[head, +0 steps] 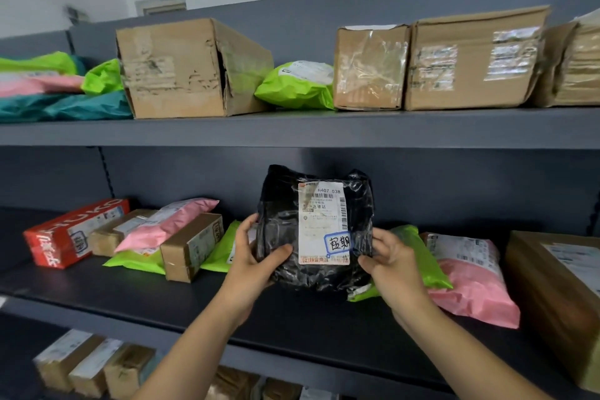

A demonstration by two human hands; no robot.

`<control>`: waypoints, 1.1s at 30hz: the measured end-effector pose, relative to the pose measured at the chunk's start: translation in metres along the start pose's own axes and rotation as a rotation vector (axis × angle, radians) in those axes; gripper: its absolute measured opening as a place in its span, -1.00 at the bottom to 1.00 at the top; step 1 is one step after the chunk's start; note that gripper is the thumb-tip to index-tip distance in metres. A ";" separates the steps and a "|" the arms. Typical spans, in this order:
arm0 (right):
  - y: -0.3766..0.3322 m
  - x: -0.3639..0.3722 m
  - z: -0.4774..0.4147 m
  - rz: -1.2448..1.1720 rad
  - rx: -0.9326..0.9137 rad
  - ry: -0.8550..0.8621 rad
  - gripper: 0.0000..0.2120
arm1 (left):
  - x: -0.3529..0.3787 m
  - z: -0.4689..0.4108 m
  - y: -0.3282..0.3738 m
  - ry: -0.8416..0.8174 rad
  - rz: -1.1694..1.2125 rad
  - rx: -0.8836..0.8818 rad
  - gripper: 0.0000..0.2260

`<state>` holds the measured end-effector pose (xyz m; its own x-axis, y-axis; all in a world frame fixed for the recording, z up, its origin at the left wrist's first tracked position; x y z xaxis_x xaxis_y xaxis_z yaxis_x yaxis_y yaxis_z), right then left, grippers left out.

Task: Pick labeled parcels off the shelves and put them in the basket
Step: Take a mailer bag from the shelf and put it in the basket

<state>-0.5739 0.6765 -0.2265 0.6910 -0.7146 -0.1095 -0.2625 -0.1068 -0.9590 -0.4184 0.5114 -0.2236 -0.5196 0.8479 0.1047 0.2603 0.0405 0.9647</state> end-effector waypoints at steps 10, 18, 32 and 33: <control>-0.014 0.019 0.038 0.128 -0.008 -0.061 -0.57 | -0.009 0.035 0.017 0.001 -0.134 -0.016 -0.48; -0.011 0.017 0.123 0.307 0.099 0.170 -0.76 | 0.006 0.075 0.002 -0.306 -0.140 0.022 -0.37; -0.045 -0.070 0.427 0.501 0.460 0.673 -0.85 | 0.204 0.214 -0.019 -0.890 -0.015 -0.009 -0.32; -0.049 -0.079 0.451 0.513 0.490 0.703 -0.84 | 0.222 0.229 -0.020 -0.931 0.004 -0.019 -0.33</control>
<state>-0.3115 1.0501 -0.2889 -0.0254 -0.8581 -0.5129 -0.0014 0.5131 -0.8583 -0.3531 0.8200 -0.2745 0.3456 0.9307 -0.1201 0.2426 0.0350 0.9695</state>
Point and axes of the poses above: each hand's wrist, its own z-axis away from the middle knuckle, its own x-axis out of the palm, y = z × x, the point moved 7 cm from there along -z, towards the middle knuckle, and after that the axes turned 13 degrees about -y, right-handed, at the moved point
